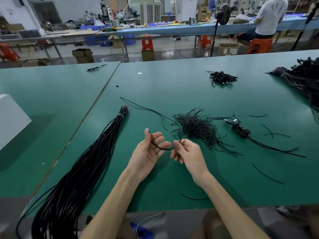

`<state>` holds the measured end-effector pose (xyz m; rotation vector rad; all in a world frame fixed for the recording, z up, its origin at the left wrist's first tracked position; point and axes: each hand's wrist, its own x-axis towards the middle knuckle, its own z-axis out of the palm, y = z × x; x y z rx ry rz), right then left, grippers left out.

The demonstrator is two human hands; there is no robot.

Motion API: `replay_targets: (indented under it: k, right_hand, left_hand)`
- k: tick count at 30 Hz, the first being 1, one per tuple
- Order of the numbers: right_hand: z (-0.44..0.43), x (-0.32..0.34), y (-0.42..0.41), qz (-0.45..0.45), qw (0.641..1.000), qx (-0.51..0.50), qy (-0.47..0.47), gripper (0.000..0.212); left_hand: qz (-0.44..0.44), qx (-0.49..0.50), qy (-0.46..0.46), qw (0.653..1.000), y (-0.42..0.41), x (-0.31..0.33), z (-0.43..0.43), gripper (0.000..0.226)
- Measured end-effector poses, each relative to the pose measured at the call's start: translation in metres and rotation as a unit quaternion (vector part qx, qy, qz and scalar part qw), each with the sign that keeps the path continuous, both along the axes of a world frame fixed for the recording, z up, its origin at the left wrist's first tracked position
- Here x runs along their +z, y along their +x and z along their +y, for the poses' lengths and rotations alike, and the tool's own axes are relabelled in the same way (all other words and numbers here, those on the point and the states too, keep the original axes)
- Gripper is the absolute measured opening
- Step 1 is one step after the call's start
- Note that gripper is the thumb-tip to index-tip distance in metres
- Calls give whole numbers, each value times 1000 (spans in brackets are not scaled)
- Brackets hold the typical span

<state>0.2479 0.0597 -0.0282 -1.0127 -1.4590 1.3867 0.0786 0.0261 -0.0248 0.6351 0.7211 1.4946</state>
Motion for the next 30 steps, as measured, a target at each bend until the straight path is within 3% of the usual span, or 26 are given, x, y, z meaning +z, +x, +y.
replay_targets:
  k: [7,13,18,24,30]
  right_hand:
    - [0,-1,1,-6,999,33,0,25]
    - [-4,-2,-6,-73,994,73,33,24]
    - [-3,-4,-8,-71,996,54,32,11]
    - [-1,-6,-7,-68,997,35,24,11]
    - [1,-5,-4,-41,998,-18,38,8]
  left_hand:
    - [22,5,-29,999,6,5,-4,56]
    - [63,0,-31,998,3,5,-7,60]
    - [6,-24,-16,1000,2,8,-6,48]
    - [-65,-112,8,992,-1,11,-6,28]
    - [58,-69,40,995,-2,7,-8,31]
